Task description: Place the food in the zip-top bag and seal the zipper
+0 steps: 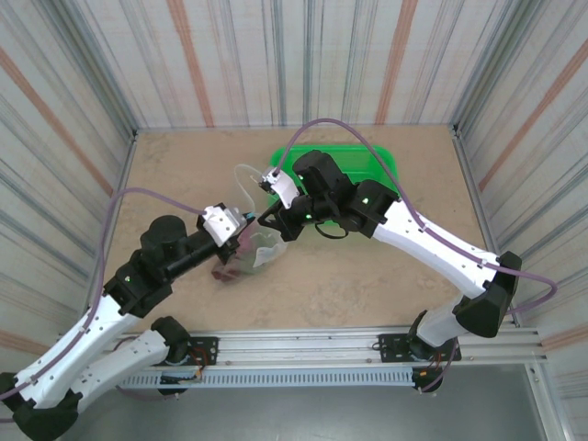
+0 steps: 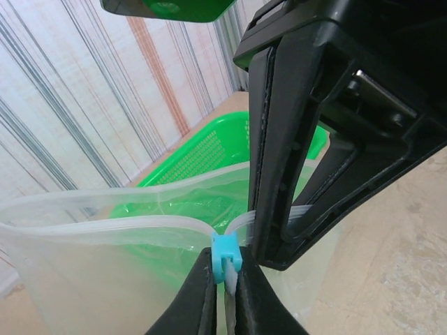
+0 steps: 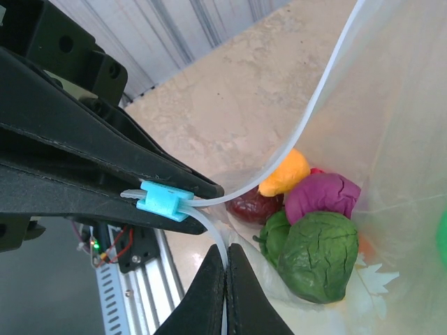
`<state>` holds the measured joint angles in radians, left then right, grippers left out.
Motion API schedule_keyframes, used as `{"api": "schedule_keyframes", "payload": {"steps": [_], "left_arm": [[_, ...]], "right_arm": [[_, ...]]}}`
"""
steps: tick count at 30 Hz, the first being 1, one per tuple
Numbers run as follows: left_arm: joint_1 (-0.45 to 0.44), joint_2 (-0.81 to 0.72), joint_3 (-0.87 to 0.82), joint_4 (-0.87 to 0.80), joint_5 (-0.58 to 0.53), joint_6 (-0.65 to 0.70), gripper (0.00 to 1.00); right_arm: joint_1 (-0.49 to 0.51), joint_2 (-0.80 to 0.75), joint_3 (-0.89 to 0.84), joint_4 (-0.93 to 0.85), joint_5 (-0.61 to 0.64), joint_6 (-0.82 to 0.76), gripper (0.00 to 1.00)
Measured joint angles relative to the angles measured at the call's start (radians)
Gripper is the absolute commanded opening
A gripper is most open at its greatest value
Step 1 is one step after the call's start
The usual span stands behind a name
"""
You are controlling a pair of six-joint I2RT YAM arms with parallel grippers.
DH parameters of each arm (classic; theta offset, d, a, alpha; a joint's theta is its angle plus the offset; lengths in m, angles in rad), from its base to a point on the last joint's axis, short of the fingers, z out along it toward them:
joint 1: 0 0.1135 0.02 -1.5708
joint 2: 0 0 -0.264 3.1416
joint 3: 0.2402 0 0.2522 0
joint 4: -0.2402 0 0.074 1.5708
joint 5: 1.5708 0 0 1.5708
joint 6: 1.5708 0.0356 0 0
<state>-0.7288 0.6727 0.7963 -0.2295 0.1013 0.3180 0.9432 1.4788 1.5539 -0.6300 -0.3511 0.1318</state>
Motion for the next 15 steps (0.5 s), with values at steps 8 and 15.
{"api": "schedule_keyframes", "payload": {"steps": [8, 15], "left_arm": [[0.0, -0.051, -0.053, 0.026, -0.007, -0.022, 0.05], [0.0, -0.05, -0.053, 0.026, -0.007, -0.027, 0.1]], "right_arm": [[0.008, 0.0, 0.0, 0.001, -0.014, 0.018, 0.0], [0.008, 0.0, -0.003, 0.008, -0.016, 0.019, 0.0]]}}
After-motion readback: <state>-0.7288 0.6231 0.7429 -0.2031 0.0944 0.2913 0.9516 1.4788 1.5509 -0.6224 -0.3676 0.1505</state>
